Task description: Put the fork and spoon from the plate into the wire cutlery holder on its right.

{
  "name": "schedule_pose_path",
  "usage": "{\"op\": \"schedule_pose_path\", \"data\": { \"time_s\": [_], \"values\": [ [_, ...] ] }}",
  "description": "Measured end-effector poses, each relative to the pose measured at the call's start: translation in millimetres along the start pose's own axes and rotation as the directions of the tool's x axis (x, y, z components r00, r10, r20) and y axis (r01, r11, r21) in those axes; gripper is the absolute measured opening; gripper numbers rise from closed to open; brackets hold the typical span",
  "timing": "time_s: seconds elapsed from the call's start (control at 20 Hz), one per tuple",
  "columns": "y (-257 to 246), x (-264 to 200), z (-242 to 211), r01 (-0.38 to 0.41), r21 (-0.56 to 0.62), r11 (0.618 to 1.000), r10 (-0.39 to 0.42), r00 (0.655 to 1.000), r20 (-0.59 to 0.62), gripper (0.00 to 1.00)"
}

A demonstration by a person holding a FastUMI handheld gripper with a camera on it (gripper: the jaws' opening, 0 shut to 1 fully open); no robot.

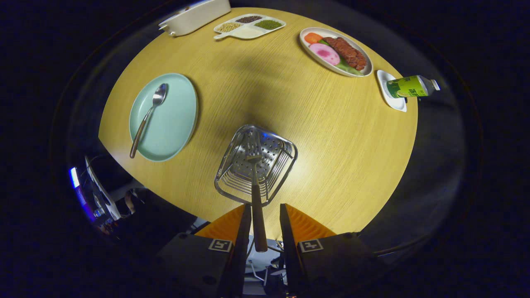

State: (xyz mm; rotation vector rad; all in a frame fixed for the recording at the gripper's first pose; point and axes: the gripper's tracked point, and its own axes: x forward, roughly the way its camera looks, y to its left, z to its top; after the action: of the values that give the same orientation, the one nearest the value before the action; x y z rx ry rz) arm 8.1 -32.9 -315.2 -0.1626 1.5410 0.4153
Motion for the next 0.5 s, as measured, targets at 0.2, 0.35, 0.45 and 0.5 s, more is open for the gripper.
{"op": "schedule_pose_path", "data": {
  "time_s": [0.2,0.35,0.45,0.5],
  "values": [
    [5,-30,25,-0.035,0.153,0.988,-0.005,0.967,0.255,0.68],
    [10,-68,42,-0.051,0.236,0.971,-0.060,0.896,0.440,0.96],
    [30,-96,53,-0.078,0.245,0.966,-0.068,0.841,0.536,0.96],
    [46,-107,60,-0.091,0.230,0.969,-0.061,0.813,0.579,0.95]
  ]
}}
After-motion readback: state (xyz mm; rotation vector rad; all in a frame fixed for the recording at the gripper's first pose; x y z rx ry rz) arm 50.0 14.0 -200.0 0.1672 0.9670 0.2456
